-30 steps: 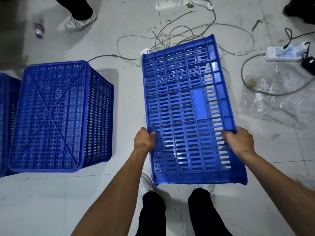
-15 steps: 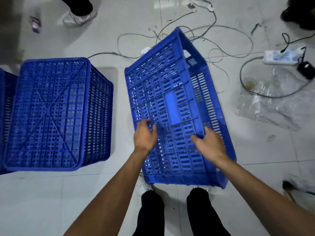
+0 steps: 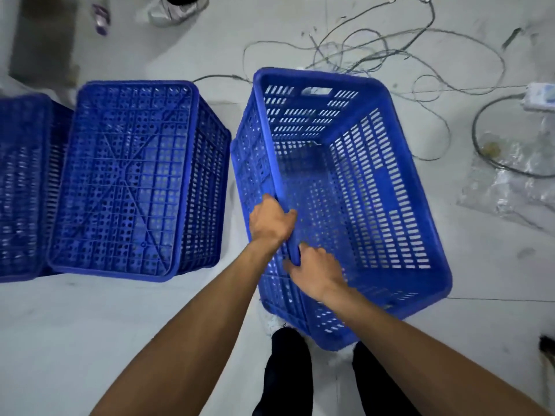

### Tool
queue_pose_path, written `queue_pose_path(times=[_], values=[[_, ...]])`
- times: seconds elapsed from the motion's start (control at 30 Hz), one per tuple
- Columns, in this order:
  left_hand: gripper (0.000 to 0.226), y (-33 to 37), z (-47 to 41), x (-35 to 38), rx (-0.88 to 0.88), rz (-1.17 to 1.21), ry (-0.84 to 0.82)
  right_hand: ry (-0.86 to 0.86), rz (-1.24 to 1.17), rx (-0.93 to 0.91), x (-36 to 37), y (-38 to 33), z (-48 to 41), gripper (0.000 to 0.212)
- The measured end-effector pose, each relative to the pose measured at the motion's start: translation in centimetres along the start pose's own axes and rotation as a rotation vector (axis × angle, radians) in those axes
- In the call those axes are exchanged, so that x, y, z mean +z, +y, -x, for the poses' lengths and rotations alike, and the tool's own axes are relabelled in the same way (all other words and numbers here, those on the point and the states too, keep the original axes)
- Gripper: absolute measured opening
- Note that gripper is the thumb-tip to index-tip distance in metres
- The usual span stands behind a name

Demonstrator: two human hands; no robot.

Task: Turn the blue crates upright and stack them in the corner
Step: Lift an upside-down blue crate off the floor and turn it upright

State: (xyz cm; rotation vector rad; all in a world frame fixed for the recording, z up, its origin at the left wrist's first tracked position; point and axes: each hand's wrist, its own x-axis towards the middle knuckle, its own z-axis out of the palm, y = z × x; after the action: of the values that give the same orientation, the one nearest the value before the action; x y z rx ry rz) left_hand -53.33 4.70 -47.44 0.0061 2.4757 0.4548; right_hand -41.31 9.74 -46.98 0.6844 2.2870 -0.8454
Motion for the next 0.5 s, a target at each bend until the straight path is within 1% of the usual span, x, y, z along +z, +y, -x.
queue_pose_path(times=[0.1, 0.17, 0.27, 0.37, 0.43, 0.5], values=[[0.047, -2.3, -1.3, -0.2, -0.045, -0.050, -0.011, -0.214, 0.000, -0.021, -0.2, -0.6, -1.5, 0.072], [0.042, -3.9, -2.2, -0.4, -0.095, -0.075, -0.053, -0.232, 0.000, -0.012, -0.9, 0.1, -2.6, 0.080], [0.039, -6.0, -3.7, -0.6, -0.150, -0.067, -0.119, -0.179, 0.021, -0.002, -2.2, 2.0, -4.8, 0.073], [0.044, -8.1, -5.3, -0.6, -0.198, -0.049, -0.172, -0.108, 0.208, 0.041, -3.7, 5.0, -7.4, 0.063], [0.041, -9.7, -6.4, -0.3, -0.252, -0.018, -0.177, -0.034, 0.329, 0.122, -4.8, 7.5, -9.2, 0.060], [0.033, -10.9, -7.1, 0.0, -0.291, 0.005, -0.168, 0.045, 0.348, 0.208, -6.0, 9.9, -10.4, 0.055]])
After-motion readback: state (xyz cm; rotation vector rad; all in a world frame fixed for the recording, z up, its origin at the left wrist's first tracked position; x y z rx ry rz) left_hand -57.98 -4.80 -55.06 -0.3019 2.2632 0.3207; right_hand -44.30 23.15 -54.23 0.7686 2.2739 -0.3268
